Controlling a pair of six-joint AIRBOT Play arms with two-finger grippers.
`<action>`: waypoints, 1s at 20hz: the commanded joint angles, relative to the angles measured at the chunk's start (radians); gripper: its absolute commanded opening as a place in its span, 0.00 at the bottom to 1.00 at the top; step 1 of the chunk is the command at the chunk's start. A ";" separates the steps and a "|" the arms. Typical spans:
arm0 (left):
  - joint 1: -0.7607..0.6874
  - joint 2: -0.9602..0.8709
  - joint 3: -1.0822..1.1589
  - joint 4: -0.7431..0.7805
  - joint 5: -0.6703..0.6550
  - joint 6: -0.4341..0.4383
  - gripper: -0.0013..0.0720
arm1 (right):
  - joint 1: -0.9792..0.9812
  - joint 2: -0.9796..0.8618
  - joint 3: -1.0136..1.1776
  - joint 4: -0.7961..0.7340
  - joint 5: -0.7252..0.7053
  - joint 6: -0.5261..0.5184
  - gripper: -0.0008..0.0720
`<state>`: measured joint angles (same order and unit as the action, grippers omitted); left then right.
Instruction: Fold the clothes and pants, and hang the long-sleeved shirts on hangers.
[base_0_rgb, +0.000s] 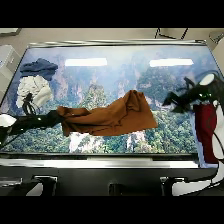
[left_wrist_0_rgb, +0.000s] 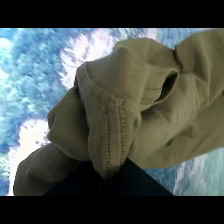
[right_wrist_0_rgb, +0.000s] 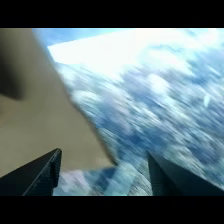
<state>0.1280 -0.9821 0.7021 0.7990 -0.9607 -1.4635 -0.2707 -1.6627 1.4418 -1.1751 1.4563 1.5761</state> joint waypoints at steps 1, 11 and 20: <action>0.048 -0.008 -0.001 0.001 0.001 0.000 0.06 | -0.056 0.002 -0.146 -0.039 0.049 0.008 0.91; 0.033 -0.008 -0.001 0.001 0.002 0.001 0.06 | 0.166 -0.004 -0.264 0.161 -0.147 -0.043 0.75; 0.106 0.032 0.266 -0.006 -0.086 0.164 0.05 | 0.174 0.185 0.029 0.187 -0.076 -0.141 0.06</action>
<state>0.1932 -0.9722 0.8169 0.7959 -1.0031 -1.3663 -0.0723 -1.5784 1.3212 -0.9928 1.3697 1.4654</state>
